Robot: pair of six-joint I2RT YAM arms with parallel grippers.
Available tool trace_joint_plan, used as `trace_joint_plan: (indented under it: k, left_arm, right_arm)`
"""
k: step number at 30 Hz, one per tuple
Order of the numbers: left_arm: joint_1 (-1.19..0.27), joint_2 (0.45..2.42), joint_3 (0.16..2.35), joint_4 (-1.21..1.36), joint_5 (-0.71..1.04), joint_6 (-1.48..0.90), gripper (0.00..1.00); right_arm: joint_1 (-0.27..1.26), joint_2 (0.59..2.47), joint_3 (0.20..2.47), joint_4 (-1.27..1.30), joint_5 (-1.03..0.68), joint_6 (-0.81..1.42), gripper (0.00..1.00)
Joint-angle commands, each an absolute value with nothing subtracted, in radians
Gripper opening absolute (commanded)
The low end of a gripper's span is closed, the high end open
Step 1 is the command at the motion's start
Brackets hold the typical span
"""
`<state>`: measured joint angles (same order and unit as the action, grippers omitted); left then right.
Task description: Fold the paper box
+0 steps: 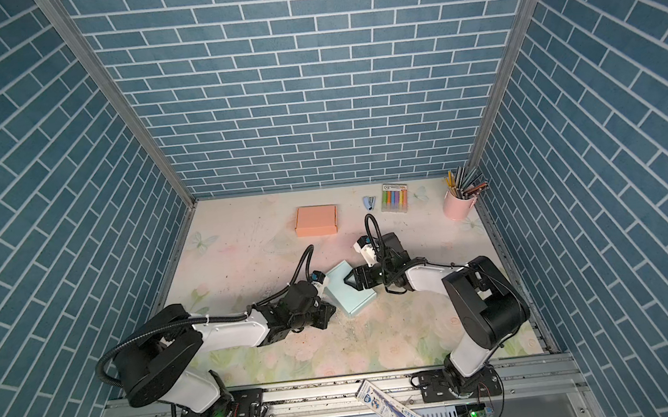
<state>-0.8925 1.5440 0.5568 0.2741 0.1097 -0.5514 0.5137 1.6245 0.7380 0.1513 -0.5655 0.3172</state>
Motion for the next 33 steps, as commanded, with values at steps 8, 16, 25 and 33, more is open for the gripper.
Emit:
trace_joint_plan:
  k: [8,16,25,33]
  left_arm:
    - [-0.693,1.424,0.507,0.285,0.161,-0.515,0.0]
    - [-0.665,1.548,0.555,0.392,0.19,-0.52,0.0]
    - [-0.631,1.677,0.643,0.433,0.221,-0.499,0.0]
    - [-0.633,1.728,0.656,0.47,0.244,-0.515,0.0]
  right_arm:
    - [0.51,1.705,0.845,0.119,-0.592,0.305,0.76]
    - [0.511,1.747,0.859,0.149,-0.615,0.307,0.75]
    - [0.526,1.795,0.887,0.156,-0.634,0.292,0.71]
    - [0.571,1.846,0.919,0.152,-0.656,0.273,0.64]
